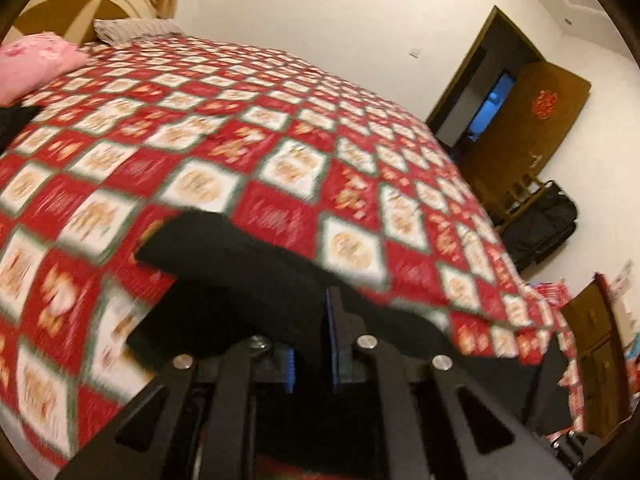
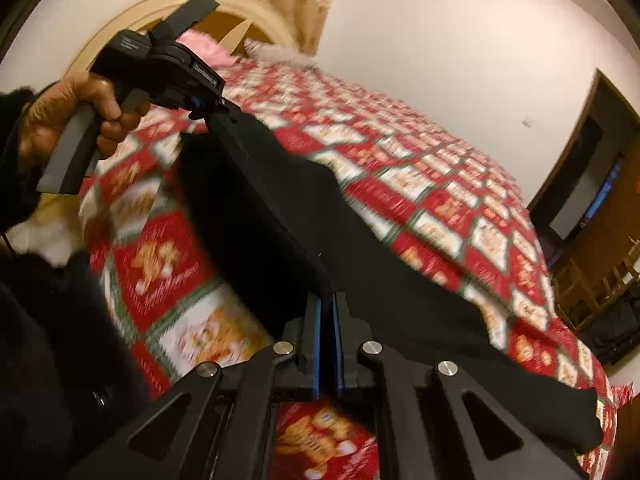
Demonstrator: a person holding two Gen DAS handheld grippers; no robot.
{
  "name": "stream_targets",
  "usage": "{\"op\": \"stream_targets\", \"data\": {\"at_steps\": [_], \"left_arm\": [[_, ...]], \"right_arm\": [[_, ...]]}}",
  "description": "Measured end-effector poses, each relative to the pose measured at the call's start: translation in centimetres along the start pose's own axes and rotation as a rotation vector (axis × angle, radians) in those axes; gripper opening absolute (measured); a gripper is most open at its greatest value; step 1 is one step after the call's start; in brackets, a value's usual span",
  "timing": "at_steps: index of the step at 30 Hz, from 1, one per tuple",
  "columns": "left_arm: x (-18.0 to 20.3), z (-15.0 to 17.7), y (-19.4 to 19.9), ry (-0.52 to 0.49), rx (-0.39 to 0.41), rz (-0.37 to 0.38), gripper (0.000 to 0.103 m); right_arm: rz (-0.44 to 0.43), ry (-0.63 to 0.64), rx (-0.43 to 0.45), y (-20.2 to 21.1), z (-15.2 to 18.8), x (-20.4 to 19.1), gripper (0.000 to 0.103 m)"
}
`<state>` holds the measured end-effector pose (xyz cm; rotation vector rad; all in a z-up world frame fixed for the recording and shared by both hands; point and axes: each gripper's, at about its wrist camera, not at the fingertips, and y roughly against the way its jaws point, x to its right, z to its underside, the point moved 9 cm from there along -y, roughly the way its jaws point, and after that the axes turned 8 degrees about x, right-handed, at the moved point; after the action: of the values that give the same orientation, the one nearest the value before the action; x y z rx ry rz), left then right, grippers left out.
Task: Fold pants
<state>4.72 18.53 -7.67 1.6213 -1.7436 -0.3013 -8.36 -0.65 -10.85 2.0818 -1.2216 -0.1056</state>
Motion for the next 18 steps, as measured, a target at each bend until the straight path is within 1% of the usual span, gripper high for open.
{"op": "stream_targets", "data": {"at_steps": [2, 5, 6, 7, 8, 9, 10, 12, 14, 15, 16, 17, 18], "left_arm": [[-1.3, 1.5, -0.1, 0.014, -0.007, -0.022, 0.013], [-2.8, 3.8, -1.0, -0.016, -0.045, -0.101, 0.013], [-3.2, 4.3, -1.2, -0.014, -0.053, -0.115, 0.016], [-3.9, 4.9, -1.5, -0.018, -0.059, -0.145, 0.022], [-4.6, 5.4, -1.6, -0.026, -0.063, -0.179, 0.022], [-5.0, 5.7, -1.7, -0.031, -0.057, -0.19, 0.022], [-4.9, 5.6, -1.5, -0.04, -0.035, -0.176, 0.023], [-4.8, 5.6, -1.4, -0.076, -0.051, -0.176, 0.023], [-5.1, 5.1, -1.0, -0.106, -0.079, -0.192, 0.025], [-5.5, 4.2, -0.5, -0.103, -0.078, -0.207, 0.026], [-5.7, 3.7, 0.0, -0.089, -0.067, -0.194, 0.028], [-6.3, 3.0, 0.6, -0.074, -0.049, -0.204, 0.034], [-7.2, 2.1, 1.3, -0.072, -0.022, -0.262, 0.055]], "right_arm": [[-0.016, 0.007, -0.032, -0.7, 1.1, -0.4, 0.005], [-0.033, 0.006, -0.069, -1.4, 2.3, -0.8, 0.005], [-0.032, 0.005, -0.08, -1.7, 2.7, -1.0, 0.005], [-0.031, 0.0, -0.09, -2.1, 3.0, -1.0, 0.006], [-0.026, -0.016, -0.086, -2.4, 3.1, -0.9, 0.006], [-0.024, -0.026, -0.081, -2.5, 3.0, -0.9, 0.007], [-0.026, -0.034, -0.083, -2.5, 3.0, -0.9, 0.009], [-0.045, -0.056, -0.092, -2.6, 2.9, -0.5, 0.013], [-0.109, -0.137, -0.094, -2.2, 2.5, 0.1, 0.025], [-0.139, -0.198, -0.081, -1.6, 2.0, 0.7, 0.029], [-0.165, -0.264, -0.054, -1.0, 1.1, 1.7, 0.038], [-0.178, -0.3, -0.032, -0.7, 0.5, 2.3, 0.05], [-0.196, -0.35, 0.007, 0.0, -0.6, 3.4, 0.055]]}}
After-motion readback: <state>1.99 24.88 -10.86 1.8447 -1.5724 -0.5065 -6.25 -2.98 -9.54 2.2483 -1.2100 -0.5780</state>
